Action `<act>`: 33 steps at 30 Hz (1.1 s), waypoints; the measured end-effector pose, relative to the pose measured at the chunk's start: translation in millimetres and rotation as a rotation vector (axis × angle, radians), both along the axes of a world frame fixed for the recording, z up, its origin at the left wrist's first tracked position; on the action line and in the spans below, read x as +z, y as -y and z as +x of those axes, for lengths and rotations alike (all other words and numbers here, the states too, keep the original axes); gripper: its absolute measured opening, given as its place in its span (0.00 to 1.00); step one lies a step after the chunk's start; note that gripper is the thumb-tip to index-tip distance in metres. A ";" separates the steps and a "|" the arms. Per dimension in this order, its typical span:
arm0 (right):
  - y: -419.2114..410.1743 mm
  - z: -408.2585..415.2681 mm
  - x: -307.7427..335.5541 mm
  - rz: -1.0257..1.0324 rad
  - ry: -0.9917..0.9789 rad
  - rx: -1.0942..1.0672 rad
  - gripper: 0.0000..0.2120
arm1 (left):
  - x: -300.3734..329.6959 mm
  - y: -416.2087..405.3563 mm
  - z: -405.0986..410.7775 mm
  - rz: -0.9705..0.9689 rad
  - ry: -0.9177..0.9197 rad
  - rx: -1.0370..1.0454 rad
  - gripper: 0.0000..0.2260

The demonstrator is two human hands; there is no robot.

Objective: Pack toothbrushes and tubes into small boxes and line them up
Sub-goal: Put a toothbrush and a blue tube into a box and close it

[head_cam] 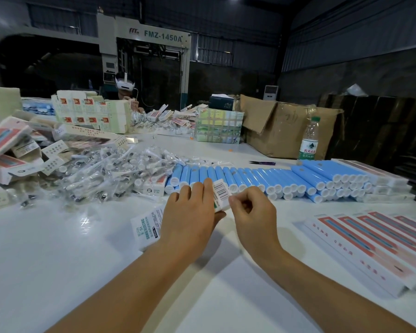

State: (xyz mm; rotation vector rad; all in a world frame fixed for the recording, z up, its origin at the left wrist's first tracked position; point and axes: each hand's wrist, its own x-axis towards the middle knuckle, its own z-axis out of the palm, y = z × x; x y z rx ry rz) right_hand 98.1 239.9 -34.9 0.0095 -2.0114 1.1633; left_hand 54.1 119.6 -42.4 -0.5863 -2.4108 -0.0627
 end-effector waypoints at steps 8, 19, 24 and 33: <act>-0.1 2.0 6.8 -0.143 0.025 0.103 0.10 | 6.3 0.4 1.6 0.007 0.003 -0.020 0.32; -5.7 -4.6 -0.4 -0.200 0.133 0.077 0.07 | 1.3 -7.0 6.2 -0.097 0.042 -0.009 0.32; -6.5 -5.4 3.6 -0.373 0.129 0.153 0.09 | 12.4 -5.4 3.0 0.025 0.130 -0.015 0.31; 4.0 -1.0 1.3 -0.249 0.209 0.326 0.08 | 44.7 15.6 -2.3 1.789 1.083 -0.488 0.21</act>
